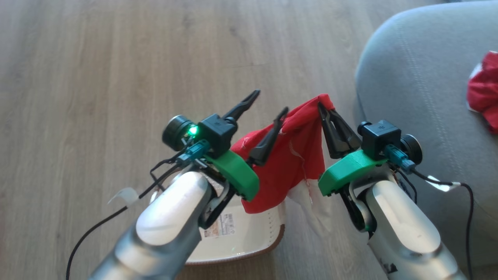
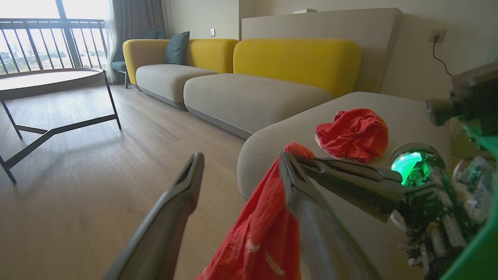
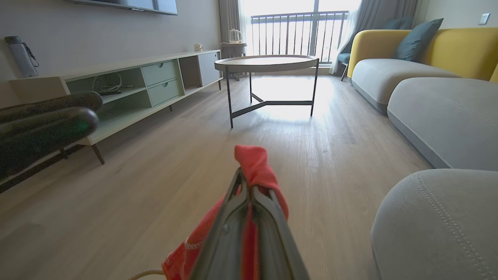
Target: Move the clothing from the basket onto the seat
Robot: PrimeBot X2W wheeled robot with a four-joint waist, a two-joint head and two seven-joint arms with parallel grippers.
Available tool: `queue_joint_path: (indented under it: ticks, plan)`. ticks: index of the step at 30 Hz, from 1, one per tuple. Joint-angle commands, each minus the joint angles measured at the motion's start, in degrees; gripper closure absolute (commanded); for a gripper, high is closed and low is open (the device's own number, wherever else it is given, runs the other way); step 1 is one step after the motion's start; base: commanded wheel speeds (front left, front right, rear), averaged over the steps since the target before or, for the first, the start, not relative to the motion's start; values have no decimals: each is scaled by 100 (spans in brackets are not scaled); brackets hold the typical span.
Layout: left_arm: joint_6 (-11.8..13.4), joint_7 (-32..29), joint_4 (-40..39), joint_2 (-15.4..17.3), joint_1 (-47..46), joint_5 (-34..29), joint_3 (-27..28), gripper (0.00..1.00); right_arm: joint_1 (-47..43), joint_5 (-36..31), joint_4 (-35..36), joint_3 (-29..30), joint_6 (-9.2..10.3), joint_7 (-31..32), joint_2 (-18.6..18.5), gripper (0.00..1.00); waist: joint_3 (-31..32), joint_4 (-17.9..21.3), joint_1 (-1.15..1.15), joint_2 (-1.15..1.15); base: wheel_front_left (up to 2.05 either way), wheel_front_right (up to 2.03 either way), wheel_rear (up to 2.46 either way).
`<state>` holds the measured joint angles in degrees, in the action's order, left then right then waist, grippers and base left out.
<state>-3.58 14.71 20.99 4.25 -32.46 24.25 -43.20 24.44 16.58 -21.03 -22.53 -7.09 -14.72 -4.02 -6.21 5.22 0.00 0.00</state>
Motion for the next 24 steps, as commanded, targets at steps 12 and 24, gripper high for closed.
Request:
queue_joint_path:
  ticks: [12,24]
  plan:
    - [-278,29,13,343,260,-119,637,0,-94,22,893,92,-40,-28,76,100,78,1284,0,0,0,0,0]
    - [-365,29,-127,351,656,-167,950,0,-190,97,1504,63,-40,-28,102,100,181,2493,0,0,0,0,0]
